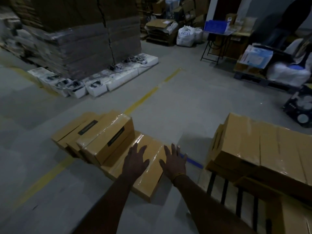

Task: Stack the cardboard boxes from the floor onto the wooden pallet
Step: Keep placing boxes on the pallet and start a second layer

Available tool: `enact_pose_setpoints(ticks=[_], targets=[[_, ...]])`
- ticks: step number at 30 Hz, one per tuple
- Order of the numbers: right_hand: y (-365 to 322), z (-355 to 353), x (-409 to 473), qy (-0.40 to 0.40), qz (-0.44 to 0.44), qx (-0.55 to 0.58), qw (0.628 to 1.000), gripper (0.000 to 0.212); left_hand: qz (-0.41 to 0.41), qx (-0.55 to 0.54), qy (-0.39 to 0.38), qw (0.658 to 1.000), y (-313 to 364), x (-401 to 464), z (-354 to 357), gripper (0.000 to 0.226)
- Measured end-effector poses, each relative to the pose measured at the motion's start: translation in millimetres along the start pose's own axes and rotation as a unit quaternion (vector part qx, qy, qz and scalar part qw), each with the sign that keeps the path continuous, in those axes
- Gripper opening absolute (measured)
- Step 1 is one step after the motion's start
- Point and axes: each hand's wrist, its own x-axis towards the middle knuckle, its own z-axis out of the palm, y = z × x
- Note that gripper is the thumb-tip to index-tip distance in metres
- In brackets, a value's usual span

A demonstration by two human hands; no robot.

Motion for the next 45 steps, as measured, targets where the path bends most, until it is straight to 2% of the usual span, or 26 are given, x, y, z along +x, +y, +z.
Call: enact_pose_setpoints(ticks=[10, 17, 21, 26, 33, 39, 45], targets=[[-26, 13, 94, 0.007, 0.070, -0.002, 0.998, 0.070, 0.066, -0.017, -0.044, 0.997, -31, 122, -8, 0.069], [-71, 59, 161, -0.004, 0.179, 0.023, 0.984, 0.071, 0.114, 0.028, -0.112, 0.987, -101, 211, -11, 0.068], [-96, 94, 197, -0.031, 0.220, 0.036, 0.974, 0.070, 0.111, 0.054, -0.159, 0.979, -145, 256, 13, 0.069], [-89, 165, 251, -0.064, 0.248, 0.027, 0.966, 0.069, 0.123, 0.077, -0.208, 0.967, -176, 306, 91, 0.069], [-33, 315, 322, -0.113, 0.254, 0.036, 0.960, 0.068, 0.142, 0.080, -0.247, 0.955, -217, 363, 243, 0.068], [27, 446, 352, -0.142, 0.247, 0.025, 0.958, 0.067, 0.144, 0.097, -0.275, 0.946, -268, 389, 376, 0.070], [75, 543, 365, -0.152, 0.241, 0.009, 0.958, 0.072, 0.150, 0.115, -0.283, 0.940, -313, 405, 472, 0.073]])
